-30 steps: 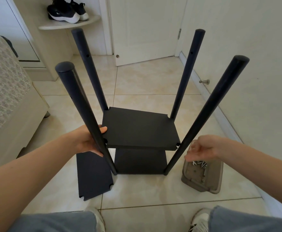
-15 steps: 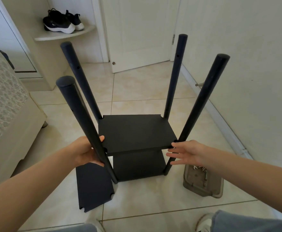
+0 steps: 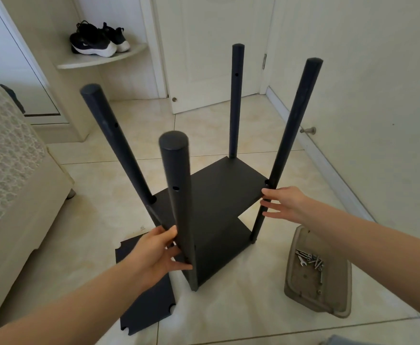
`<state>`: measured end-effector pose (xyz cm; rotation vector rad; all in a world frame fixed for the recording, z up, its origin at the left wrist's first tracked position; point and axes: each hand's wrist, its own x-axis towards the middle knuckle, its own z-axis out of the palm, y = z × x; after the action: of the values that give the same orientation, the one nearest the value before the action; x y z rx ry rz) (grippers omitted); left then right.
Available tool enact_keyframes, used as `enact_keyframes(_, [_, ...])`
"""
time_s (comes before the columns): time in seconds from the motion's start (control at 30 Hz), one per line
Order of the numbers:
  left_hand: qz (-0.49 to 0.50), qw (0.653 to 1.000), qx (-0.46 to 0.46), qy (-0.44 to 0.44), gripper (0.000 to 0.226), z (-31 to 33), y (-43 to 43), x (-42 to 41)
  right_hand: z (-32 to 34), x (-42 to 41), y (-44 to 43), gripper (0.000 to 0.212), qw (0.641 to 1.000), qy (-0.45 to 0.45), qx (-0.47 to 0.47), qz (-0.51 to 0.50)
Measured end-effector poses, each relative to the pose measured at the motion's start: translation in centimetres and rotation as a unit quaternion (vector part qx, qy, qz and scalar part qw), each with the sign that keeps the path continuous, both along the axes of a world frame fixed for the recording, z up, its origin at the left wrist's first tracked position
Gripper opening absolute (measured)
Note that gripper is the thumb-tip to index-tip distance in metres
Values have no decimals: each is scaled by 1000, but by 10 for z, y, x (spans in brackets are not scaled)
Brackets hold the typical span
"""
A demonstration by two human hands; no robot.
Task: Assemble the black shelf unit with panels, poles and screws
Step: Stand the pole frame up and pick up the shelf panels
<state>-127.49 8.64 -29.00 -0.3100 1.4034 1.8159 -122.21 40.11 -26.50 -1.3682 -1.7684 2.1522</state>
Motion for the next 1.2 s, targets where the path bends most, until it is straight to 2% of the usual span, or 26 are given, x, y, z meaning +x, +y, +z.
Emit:
enact_keyframes(0.3, [30, 998, 34, -42, 26, -6, 17, 17, -6, -22, 4, 39, 1000, 20, -3, -14])
enact_keyframes(0.5, [16, 997, 27, -68, 32, -9, 20, 15, -11, -28, -6, 41, 995, 70, -64, 15])
enact_keyframes(0.73, [-48, 996, 28, -64, 26, -9, 21, 11, -25, -30, -7, 63, 992, 87, -94, -12])
enact_keyframes(0.93, [-111, 993, 17, -26, 30, -2, 23, 8, -26, -30, -3, 63, 989, 103, -109, -13])
enact_keyframes(1.0, [-77, 997, 12, -1, 31, 0, 25, 4, -25, -30, -2, 63, 989, 102, -111, -11])
enact_keyframes(1.13, [54, 998, -8, 26, 22, 7, 22, -13, -24, -30, -2, 59, 987, 107, -117, -2])
enact_keyframes(1.2, [76, 995, -39, 49, 19, 8, 16, -19, -23, -31, -2, 59, 988, 105, -116, 2])
